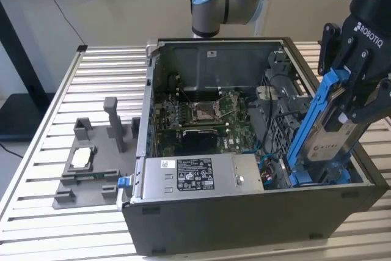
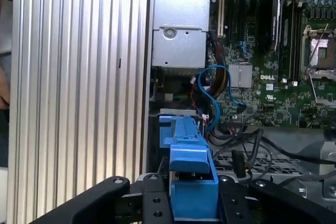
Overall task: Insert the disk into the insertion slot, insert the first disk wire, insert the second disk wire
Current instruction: 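Insert the disk into the insertion slot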
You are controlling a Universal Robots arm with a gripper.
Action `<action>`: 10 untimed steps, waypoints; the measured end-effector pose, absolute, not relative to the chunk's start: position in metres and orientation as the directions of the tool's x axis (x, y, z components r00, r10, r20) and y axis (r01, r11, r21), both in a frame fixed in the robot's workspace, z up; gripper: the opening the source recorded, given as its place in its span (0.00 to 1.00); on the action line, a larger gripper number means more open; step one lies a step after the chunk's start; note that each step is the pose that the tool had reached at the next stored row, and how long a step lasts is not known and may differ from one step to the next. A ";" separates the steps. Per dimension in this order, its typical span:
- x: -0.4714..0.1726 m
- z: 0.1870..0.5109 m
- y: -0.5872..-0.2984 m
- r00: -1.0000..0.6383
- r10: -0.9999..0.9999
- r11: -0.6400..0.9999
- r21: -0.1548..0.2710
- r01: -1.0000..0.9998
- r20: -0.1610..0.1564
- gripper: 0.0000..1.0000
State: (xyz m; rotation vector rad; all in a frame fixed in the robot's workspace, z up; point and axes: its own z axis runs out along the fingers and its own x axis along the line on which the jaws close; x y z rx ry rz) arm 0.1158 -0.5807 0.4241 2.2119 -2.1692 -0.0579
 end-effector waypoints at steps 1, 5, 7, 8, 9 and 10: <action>0.116 0.423 -0.581 0.020 -1.000 -0.019 0.057 -0.998 0.004 0.33; 0.116 0.418 -0.580 0.021 -1.000 -0.021 0.050 -0.999 0.004 0.33; 0.116 0.416 -0.579 0.021 -1.000 -0.021 0.046 -0.999 0.005 0.33; 0.116 0.415 -0.578 0.021 -1.000 -0.021 0.045 -0.999 0.005 0.33; 0.116 0.414 -0.578 0.022 -1.000 -0.021 0.045 -0.999 0.005 0.33; 0.116 0.413 -0.577 0.022 -1.000 -0.021 0.045 -0.999 0.005 0.33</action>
